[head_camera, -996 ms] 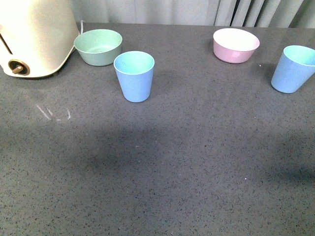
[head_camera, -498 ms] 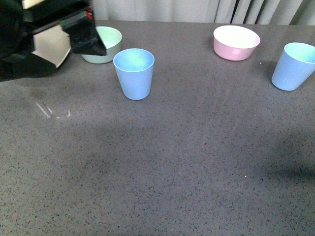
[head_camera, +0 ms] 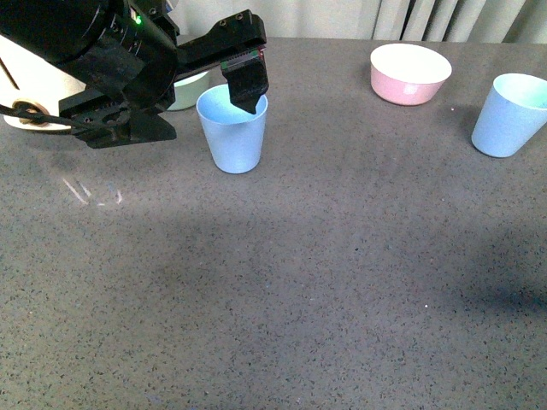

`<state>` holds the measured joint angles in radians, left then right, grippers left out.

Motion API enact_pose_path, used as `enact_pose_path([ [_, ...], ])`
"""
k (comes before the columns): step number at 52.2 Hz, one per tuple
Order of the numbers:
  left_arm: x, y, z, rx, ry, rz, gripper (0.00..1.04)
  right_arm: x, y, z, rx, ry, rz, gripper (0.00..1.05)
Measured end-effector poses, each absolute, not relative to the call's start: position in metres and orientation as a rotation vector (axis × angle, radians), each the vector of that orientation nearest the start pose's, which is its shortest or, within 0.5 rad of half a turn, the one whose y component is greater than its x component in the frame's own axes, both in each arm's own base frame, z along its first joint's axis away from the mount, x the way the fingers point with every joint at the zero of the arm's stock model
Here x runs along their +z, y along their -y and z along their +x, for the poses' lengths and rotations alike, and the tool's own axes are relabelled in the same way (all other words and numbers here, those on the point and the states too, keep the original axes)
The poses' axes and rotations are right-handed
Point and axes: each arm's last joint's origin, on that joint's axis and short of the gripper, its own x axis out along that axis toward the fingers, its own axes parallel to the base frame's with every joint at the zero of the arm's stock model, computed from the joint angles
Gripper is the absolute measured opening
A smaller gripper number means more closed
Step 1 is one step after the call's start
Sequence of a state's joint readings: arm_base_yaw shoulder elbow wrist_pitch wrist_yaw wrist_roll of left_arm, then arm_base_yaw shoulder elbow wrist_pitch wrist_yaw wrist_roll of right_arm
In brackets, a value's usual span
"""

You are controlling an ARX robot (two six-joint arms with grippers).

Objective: Stack blue cups with both arms

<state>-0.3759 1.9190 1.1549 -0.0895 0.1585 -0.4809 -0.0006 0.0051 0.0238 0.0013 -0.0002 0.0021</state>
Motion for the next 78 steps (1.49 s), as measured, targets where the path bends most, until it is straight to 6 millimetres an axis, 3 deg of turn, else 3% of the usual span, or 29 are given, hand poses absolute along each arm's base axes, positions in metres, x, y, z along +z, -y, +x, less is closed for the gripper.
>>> enact_pose_path([
  [18, 0.158, 0.154, 0.407, -0.151, -0.983, -0.402, 0.96, 0.171, 0.0, 0.097, 0.0, 0.02, 0.002, 0.96],
  [26, 0.151, 0.159, 0.415, -0.12, -1.016, -0.4, 0.95, 0.171, 0.0, 0.097, 0.0, 0.02, 0.002, 0.96],
  [41, 0.141, 0.163, 0.422, -0.067, -1.067, -0.401, 0.53, 0.171, 0.0, 0.097, 0.0, 0.02, 0.002, 0.96],
  [58, 0.14, 0.177, 0.415, -0.057, -1.109, -0.409, 0.03, 0.171, 0.0, 0.097, 0.0, 0.02, 0.002, 0.96],
  [78, 0.138, 0.217, 0.391, -0.1, -1.168, -0.351, 0.02, 0.171, 0.0, 0.097, 0.0, 0.02, 0.002, 0.96],
])
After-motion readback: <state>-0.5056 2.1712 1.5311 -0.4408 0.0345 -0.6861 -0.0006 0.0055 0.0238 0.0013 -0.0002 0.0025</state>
